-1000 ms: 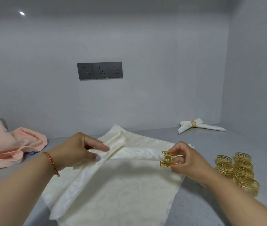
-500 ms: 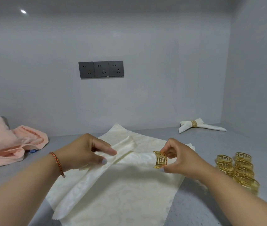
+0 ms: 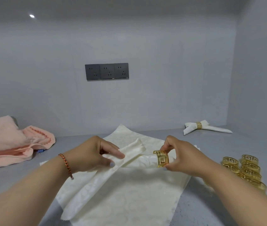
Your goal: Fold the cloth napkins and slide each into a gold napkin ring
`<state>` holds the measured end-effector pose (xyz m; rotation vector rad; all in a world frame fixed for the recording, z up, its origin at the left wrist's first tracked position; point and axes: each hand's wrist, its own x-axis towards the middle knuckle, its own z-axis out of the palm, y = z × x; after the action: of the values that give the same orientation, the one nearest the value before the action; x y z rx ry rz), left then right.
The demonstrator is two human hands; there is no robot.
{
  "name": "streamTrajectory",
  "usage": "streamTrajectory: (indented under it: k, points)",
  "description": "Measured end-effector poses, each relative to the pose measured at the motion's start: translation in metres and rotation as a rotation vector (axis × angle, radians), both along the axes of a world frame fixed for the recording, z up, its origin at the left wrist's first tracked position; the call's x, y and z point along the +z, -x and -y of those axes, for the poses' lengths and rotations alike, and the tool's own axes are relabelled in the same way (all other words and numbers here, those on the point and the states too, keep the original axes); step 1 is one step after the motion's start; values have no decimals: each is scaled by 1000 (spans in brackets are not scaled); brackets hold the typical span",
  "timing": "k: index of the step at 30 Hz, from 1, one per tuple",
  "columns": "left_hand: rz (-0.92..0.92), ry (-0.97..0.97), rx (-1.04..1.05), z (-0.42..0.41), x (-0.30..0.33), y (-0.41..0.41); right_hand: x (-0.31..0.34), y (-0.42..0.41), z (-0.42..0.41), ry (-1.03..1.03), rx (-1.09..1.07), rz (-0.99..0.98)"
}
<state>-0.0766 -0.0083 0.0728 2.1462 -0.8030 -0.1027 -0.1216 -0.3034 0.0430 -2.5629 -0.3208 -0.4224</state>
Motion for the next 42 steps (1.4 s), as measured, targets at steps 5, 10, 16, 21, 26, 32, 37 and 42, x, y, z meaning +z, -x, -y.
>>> streamTrajectory:
  k: [5,10,16,21,26,32,37,42]
  points:
    - [0,-2,-16,4,-1,-1,-2,4,-16,-14,69,-15]
    - [8,-48,-65,5,-6,1,-3,4,-23,-145,53,-19]
    - [0,-185,-172,9,-4,8,-3,8,-22,-182,59,-31]
    - [-21,-283,-208,10,2,10,0,12,-24,-141,104,-34]
    - [-21,-409,-255,10,12,12,1,14,-26,-93,151,-16]
    - [-10,-515,-243,13,18,13,3,16,-27,8,168,20]
    - [-16,-557,-230,16,19,14,3,18,-31,131,187,136]
    - [-31,-439,-229,12,13,12,4,16,-29,20,206,50]
